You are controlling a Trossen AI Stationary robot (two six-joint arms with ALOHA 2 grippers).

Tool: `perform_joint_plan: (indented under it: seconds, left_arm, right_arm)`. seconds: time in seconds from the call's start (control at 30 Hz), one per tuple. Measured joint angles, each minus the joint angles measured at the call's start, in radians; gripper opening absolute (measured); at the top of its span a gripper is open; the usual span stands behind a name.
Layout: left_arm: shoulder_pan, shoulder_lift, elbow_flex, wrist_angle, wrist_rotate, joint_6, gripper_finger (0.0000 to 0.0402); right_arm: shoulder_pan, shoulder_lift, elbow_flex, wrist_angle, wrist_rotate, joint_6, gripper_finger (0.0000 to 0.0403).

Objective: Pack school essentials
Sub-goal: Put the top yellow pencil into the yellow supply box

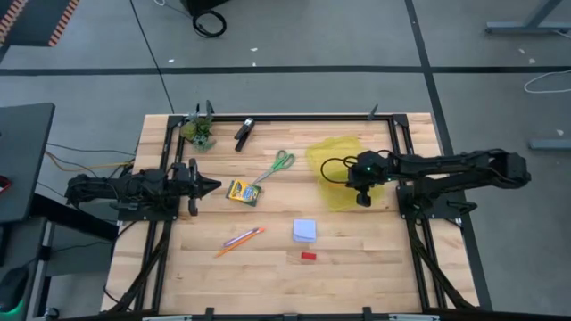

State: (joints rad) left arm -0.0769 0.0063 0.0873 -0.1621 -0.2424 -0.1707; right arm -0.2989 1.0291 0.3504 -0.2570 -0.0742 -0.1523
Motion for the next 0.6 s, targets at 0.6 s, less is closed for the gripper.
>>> perform_joint_plan:
  seconds: [0.6]
  left_arm:
    - [0.0,0.0,0.0,0.0,0.0,0.0,0.0026]
  right_arm:
    - [0.0,0.011,0.0,0.03,-0.005,-0.344,0.0031]
